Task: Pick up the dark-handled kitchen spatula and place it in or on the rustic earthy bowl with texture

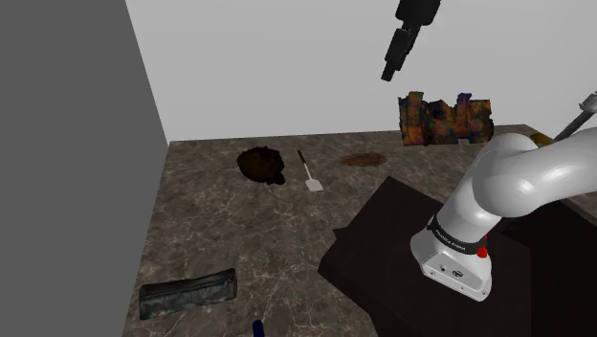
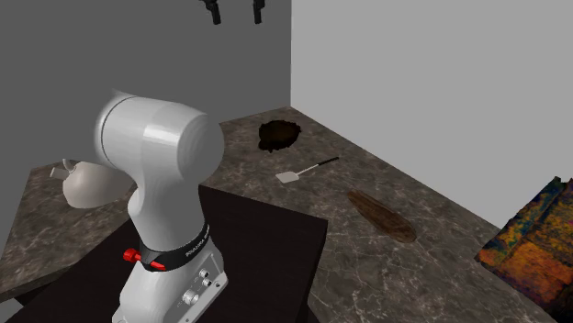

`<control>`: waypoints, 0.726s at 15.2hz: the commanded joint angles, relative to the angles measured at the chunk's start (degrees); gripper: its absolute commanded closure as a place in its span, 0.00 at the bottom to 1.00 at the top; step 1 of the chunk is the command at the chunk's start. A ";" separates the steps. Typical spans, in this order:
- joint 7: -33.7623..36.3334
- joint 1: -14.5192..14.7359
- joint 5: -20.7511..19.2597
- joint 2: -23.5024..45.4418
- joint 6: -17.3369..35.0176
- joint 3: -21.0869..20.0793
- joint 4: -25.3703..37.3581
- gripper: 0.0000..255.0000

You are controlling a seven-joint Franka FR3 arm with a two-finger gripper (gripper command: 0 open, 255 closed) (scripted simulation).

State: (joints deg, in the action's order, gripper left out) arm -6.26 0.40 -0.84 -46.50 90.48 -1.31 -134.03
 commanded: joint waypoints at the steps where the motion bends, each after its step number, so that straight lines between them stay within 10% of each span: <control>1: 0.00 0.00 0.00 0.00 0.00 0.00 0.00 0.00; 11: 8.68 -3.39 0.64 10.97 20.88 -1.48 -9.77 0.00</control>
State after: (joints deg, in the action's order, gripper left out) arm 1.42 -2.65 -0.26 -36.91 108.97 -2.59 -142.98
